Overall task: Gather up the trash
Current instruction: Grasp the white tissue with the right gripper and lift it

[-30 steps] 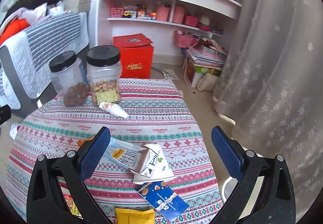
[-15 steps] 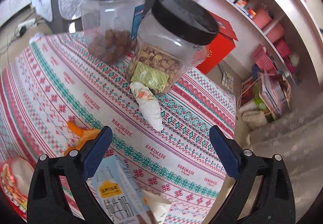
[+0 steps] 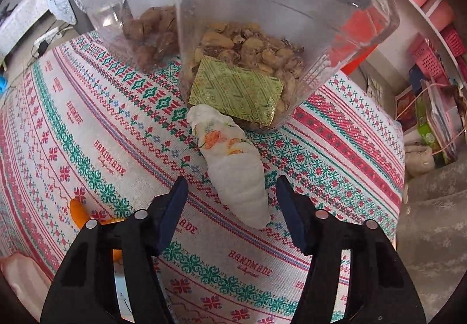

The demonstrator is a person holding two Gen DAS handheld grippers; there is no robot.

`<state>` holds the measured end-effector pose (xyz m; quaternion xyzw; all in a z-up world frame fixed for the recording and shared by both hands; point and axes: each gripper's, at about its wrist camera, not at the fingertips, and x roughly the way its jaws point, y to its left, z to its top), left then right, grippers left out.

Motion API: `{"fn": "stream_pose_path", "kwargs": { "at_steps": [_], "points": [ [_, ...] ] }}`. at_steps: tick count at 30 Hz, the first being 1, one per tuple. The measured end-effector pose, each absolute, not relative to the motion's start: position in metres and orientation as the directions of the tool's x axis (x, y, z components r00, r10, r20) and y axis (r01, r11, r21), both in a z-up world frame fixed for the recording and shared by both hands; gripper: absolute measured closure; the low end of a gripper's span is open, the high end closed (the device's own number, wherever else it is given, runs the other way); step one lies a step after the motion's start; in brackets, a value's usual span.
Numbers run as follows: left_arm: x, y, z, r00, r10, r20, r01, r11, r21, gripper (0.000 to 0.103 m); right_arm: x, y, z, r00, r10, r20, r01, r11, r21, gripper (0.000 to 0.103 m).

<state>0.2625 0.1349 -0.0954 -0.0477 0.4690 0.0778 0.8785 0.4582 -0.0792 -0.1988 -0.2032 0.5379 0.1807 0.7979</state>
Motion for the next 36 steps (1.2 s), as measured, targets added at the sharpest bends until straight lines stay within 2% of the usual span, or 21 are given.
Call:
{"fn": "stream_pose_path", "kwargs": {
  "at_steps": [2, 5, 10, 15, 17, 22, 27, 30, 36],
  "points": [
    [0.265, 0.136, -0.100, 0.535, 0.088, -0.840, -0.185, 0.983, -0.015, 0.007, 0.462, -0.084, -0.201, 0.334, 0.093, -0.938, -0.479, 0.874, -0.084, 0.072],
    [0.266, 0.133, -0.104, 0.523, 0.077, -0.849, -0.177, 0.984, -0.020, 0.007, 0.457, -0.087, -0.201, 0.348, 0.106, -0.931, -0.472, 0.878, -0.077, 0.074],
    [0.265, 0.127, -0.102, 0.530, 0.057, -0.846, -0.158, 0.987, -0.033, 0.007, 0.438, -0.096, -0.187, 0.386, 0.099, -0.917, -0.415, 0.907, -0.077, 0.075],
    [0.265, 0.126, -0.101, 0.534, 0.041, -0.844, -0.153, 0.987, -0.049, 0.007, 0.404, -0.110, -0.133, 0.503, 0.113, -0.857, -0.303, 0.951, -0.053, 0.075],
    [0.267, 0.125, -0.102, 0.534, 0.037, -0.844, -0.158, 0.986, -0.056, 0.007, 0.381, -0.118, -0.105, 0.561, 0.137, -0.816, -0.238, 0.971, 0.000, 0.075],
    [0.274, 0.120, -0.109, 0.505, -0.003, -0.863, -0.155, 0.983, -0.094, 0.007, 0.320, -0.139, -0.047, 0.672, 0.094, -0.735, -0.047, 0.995, 0.085, 0.075],
    [0.277, 0.109, -0.110, 0.477, -0.087, -0.875, -0.128, 0.978, -0.167, 0.007, 0.263, -0.165, -0.021, 0.734, 0.069, -0.675, 0.063, 0.984, 0.168, 0.075],
    [0.281, 0.092, -0.112, 0.462, -0.098, -0.881, -0.060, 0.988, -0.141, 0.007, 0.240, -0.175, -0.026, 0.746, 0.053, -0.664, 0.083, 0.982, 0.171, 0.074],
    [0.316, 0.053, -0.146, 0.379, -0.005, -0.925, 0.097, 0.995, 0.034, 0.007, 0.230, -0.198, -0.044, 0.729, 0.056, -0.682, 0.103, 0.976, 0.190, 0.074]
  ]
}}
